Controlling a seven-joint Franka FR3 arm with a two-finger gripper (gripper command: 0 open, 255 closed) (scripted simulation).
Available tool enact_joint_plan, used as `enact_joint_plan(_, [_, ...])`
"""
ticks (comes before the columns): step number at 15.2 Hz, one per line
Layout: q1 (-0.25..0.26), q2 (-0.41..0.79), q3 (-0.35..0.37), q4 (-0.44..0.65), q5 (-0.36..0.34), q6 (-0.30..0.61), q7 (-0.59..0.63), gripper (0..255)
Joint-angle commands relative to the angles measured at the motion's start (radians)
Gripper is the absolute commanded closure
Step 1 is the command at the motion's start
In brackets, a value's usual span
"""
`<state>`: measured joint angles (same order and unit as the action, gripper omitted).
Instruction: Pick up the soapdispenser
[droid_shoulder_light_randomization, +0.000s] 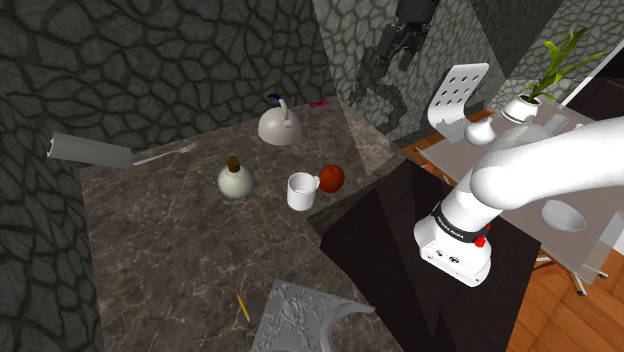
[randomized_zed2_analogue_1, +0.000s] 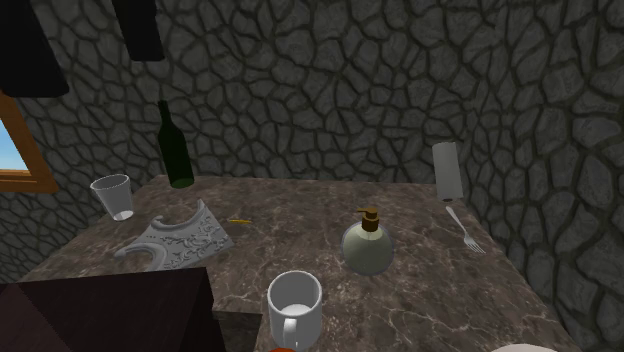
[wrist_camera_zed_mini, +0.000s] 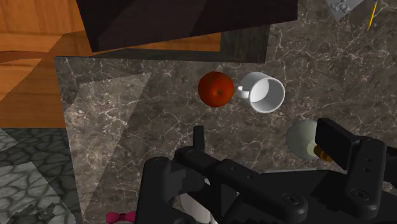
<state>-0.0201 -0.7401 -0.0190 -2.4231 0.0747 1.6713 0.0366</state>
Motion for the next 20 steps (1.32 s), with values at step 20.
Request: enact_joint_plan(20, [0.069,0.575,0.278,0.106,0.023,0.492,0.345,0])
